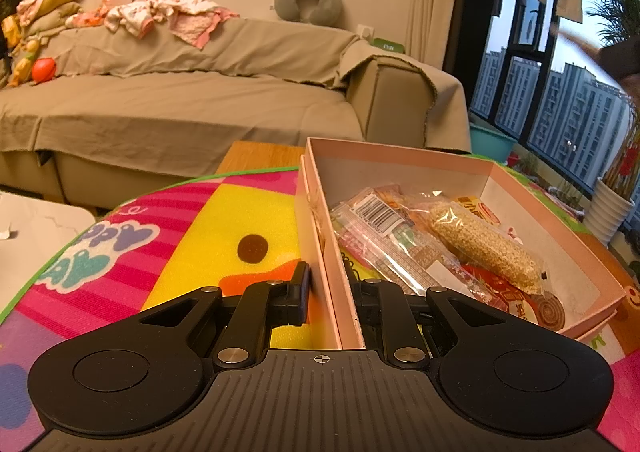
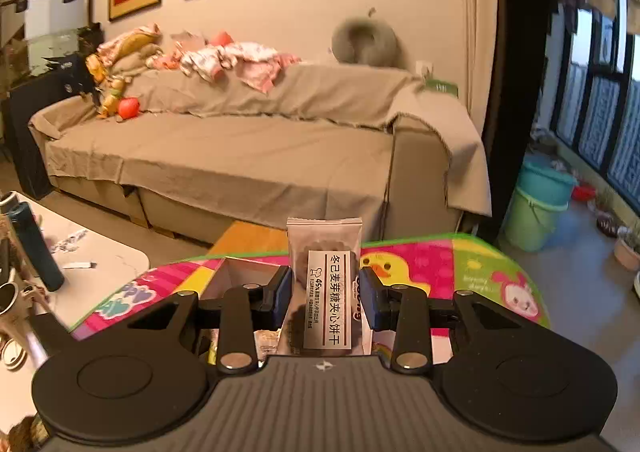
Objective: Organize objects
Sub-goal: 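Carry the brown biscuit packet into the pink box and release it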
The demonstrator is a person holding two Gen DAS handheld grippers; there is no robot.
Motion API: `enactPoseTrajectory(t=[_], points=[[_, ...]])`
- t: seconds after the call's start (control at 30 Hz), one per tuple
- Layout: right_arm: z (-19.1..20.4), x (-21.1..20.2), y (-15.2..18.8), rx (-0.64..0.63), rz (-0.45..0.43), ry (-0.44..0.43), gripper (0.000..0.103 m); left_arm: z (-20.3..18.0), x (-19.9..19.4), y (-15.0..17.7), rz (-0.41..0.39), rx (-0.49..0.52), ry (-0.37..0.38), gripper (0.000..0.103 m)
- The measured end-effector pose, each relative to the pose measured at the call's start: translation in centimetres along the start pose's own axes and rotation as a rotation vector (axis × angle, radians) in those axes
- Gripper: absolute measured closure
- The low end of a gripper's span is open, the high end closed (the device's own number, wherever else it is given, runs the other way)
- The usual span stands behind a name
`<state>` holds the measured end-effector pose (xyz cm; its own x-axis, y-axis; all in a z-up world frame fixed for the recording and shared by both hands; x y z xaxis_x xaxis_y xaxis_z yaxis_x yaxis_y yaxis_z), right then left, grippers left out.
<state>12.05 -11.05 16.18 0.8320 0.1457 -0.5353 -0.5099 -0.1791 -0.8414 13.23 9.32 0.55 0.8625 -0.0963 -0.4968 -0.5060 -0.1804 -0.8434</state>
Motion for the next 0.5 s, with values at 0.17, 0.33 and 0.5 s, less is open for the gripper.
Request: enactPoseTrajectory(t=[0.17,0.33,0.5], points=[[-0.5,3.2,1.1,0.050,0.052,0.016,0.050,0.0,0.0,0.0,0.000,0.000,0.000,0.086],[-1.4,3.3,2.9,0.041,0.075,0.017,0.049,0.0,0.0,0.0,0.000,0.000,0.000,0.086],[-2.1,2.3,6.3,-0.015,0.123,0.003,0.035,0.0,0.0,0.0,0.000,-0.001,0.000,0.086]])
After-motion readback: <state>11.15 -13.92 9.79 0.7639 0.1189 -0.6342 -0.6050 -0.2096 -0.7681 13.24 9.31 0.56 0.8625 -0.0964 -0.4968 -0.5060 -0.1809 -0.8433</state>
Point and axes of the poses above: each gripper's, at about its wrist camera, not at the fingertips, and x roughly the way its jaws point, z to its left, y to its underside, the point moved 3 cm from there along x, roughly the way its jaws point, and after that the axes turned 6 degrees about y, right-handed, at the moved point
